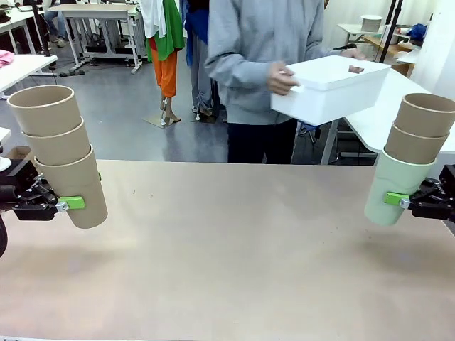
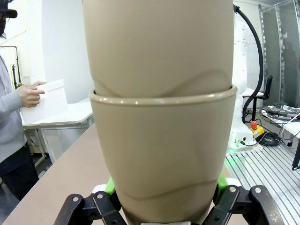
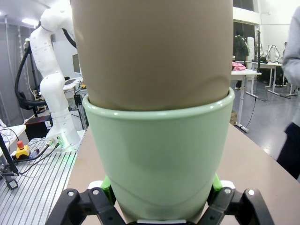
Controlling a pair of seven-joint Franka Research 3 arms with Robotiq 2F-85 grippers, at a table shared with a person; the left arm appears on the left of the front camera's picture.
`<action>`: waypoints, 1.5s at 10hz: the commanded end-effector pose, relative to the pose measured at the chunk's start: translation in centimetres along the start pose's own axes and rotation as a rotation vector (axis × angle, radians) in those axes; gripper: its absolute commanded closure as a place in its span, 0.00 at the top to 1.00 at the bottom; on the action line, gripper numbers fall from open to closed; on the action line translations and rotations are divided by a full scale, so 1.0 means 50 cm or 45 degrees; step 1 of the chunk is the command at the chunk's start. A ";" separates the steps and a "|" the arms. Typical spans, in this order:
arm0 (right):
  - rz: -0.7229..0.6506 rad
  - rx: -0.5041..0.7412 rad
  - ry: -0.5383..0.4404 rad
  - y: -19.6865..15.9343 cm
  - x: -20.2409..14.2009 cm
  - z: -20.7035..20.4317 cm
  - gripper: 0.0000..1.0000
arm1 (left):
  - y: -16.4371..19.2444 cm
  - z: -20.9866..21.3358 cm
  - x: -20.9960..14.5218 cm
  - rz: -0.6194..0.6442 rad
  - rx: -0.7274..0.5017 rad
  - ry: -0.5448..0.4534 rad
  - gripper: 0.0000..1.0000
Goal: Stack the cups and store them in the basket.
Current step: Place the stack of Reusable plastic cups into the Pantry Basket.
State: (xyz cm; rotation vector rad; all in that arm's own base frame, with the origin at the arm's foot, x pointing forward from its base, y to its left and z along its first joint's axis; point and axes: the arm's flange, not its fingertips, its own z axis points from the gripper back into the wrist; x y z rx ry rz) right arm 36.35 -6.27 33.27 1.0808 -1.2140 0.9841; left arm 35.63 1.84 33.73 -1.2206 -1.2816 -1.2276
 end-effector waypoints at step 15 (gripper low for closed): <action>0.021 0.005 0.006 0.000 0.007 -0.004 0.84 | -0.001 -0.003 0.007 -0.007 -0.002 -0.008 0.84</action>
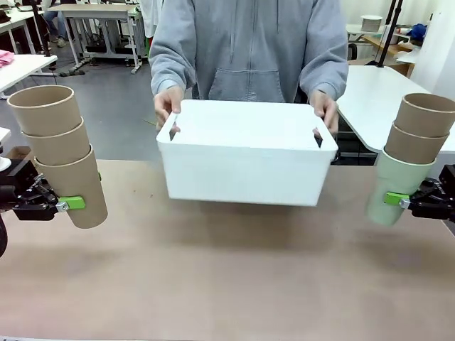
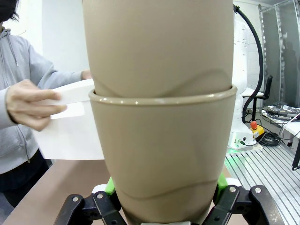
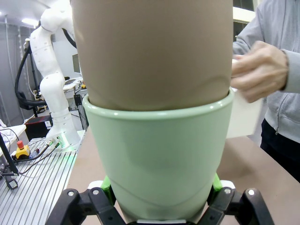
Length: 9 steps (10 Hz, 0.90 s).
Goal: Stack the cups and store them in the basket.
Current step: Place the stack of Reusable plastic cups into the Pantry Basket.
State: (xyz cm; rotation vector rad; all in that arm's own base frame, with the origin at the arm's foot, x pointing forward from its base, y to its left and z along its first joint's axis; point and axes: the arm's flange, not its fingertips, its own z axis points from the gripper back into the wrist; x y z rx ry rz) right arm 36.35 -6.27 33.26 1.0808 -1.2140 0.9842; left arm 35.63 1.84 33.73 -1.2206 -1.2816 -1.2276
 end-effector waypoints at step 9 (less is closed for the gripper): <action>0.021 0.005 0.006 0.000 0.007 -0.004 0.84 | -0.001 -0.003 0.007 -0.007 -0.002 -0.008 0.84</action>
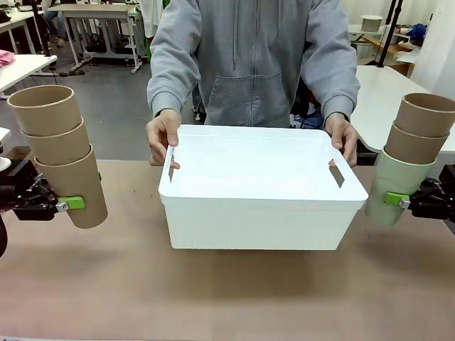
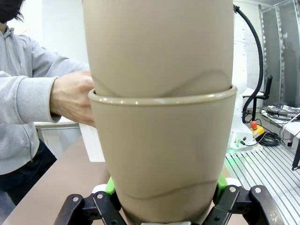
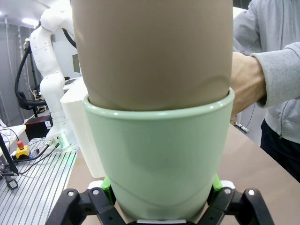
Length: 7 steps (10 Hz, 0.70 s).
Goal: Stack the cups and store them in the basket.
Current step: Place the stack of Reusable plastic cups into the Pantry Basket.
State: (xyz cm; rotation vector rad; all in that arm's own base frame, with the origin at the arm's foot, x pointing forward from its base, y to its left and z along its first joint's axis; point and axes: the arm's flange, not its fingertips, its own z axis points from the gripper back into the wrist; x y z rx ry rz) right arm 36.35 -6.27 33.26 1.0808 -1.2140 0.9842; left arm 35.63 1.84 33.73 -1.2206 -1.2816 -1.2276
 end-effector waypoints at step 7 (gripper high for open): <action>0.021 0.005 0.006 0.000 0.007 -0.004 0.84 | -0.001 -0.003 0.007 -0.007 -0.002 -0.008 0.84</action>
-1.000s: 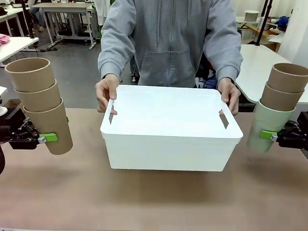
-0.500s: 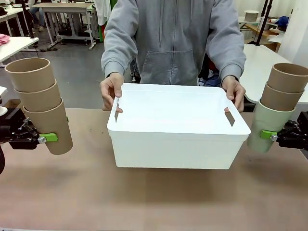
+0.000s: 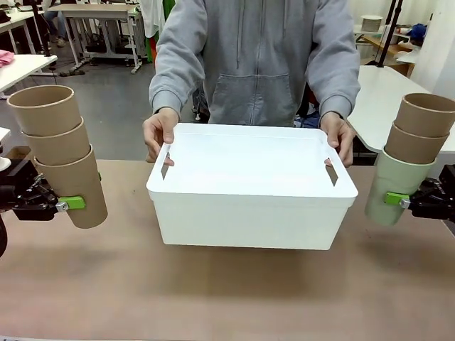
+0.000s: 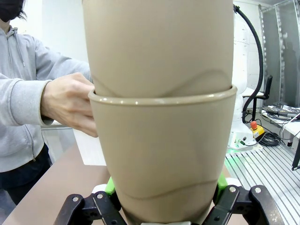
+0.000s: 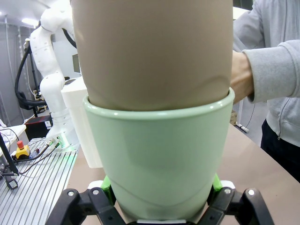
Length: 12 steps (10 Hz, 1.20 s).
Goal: Stack the cups and store them in the basket.
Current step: Place the stack of Reusable plastic cups into the Pantry Basket.
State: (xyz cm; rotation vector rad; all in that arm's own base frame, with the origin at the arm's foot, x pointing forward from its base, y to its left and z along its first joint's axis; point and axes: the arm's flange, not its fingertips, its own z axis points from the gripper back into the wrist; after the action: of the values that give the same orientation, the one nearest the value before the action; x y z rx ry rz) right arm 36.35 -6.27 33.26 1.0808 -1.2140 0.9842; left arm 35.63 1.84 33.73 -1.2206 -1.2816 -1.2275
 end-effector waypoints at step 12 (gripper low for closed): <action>0.021 0.005 0.006 0.000 0.007 -0.004 0.84 | -0.011 -0.013 0.035 0.058 -0.032 -0.017 0.84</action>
State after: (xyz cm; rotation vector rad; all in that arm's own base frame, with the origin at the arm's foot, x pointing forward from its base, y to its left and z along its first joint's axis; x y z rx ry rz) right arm 36.35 -6.27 33.26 1.0809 -1.2139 0.9842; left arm 35.60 1.80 33.80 -1.2306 -1.2690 -1.2204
